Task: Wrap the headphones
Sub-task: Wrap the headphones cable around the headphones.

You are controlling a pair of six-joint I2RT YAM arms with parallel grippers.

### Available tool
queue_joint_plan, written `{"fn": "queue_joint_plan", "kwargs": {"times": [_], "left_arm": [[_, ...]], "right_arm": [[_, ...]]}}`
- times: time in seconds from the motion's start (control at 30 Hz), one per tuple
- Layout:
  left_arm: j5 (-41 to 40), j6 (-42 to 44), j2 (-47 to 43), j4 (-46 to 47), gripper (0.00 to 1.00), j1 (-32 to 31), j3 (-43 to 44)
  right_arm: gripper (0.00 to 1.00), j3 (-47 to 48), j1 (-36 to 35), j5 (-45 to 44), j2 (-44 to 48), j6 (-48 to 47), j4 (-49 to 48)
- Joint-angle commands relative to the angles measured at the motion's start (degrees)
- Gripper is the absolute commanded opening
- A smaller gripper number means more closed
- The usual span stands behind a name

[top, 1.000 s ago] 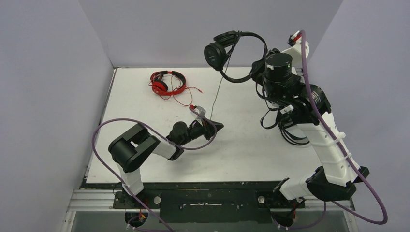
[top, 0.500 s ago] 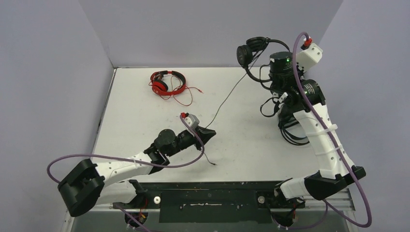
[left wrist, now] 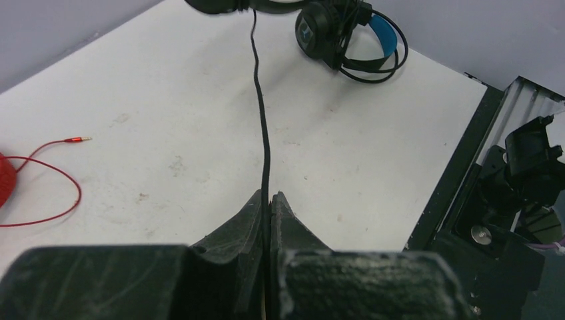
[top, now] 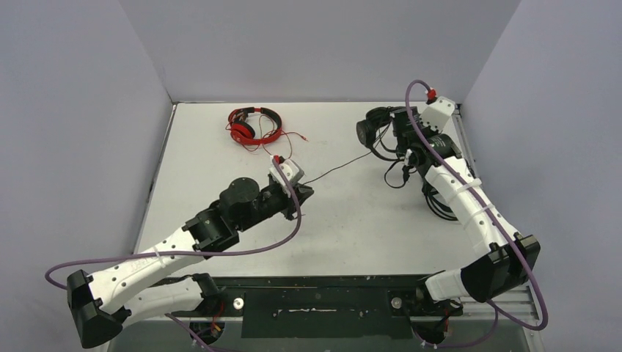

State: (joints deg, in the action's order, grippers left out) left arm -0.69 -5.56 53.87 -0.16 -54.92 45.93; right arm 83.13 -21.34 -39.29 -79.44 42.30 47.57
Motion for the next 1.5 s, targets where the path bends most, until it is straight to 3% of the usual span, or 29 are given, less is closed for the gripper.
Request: {"fn": "queue_joint_plan", "kwargs": {"times": [0.0,0.2,0.37,0.63,0.9,1.27,1.47], "left_arm": [[-4.59,3.09,2.92,-12.02,0.00,-0.06,9.69],[-4.83,8.06,8.40,-15.28,0.00,3.44,19.57],[8.18,7.15,13.73,-14.66,0.00,14.10,25.27],[19.84,9.08,21.56,-13.00,0.00,19.61,30.18],[31.51,0.59,28.34,-1.49,0.00,27.54,28.24],[32.93,-10.69,34.79,12.68,0.00,31.30,22.86],[32.73,-17.07,33.14,23.37,0.00,31.36,16.31]], "right_arm": [[0.00,-2.84,-2.99,1.11,0.10,-3.09,-5.02],[0.00,-10.82,-10.03,1.22,-0.61,-4.41,-4.17],[0.00,-16.86,-14.98,7.56,2.25,-9.35,-7.73],[0.00,-17.26,-23.96,15.31,1.96,-14.61,-5.00],[0.00,-17.76,-29.09,20.24,4.72,-17.64,-4.84],[0.00,-13.34,-29.48,23.42,11.07,-17.18,-5.37],[0.00,-7.50,-29.38,24.17,13.08,-14.53,-3.15]]}}
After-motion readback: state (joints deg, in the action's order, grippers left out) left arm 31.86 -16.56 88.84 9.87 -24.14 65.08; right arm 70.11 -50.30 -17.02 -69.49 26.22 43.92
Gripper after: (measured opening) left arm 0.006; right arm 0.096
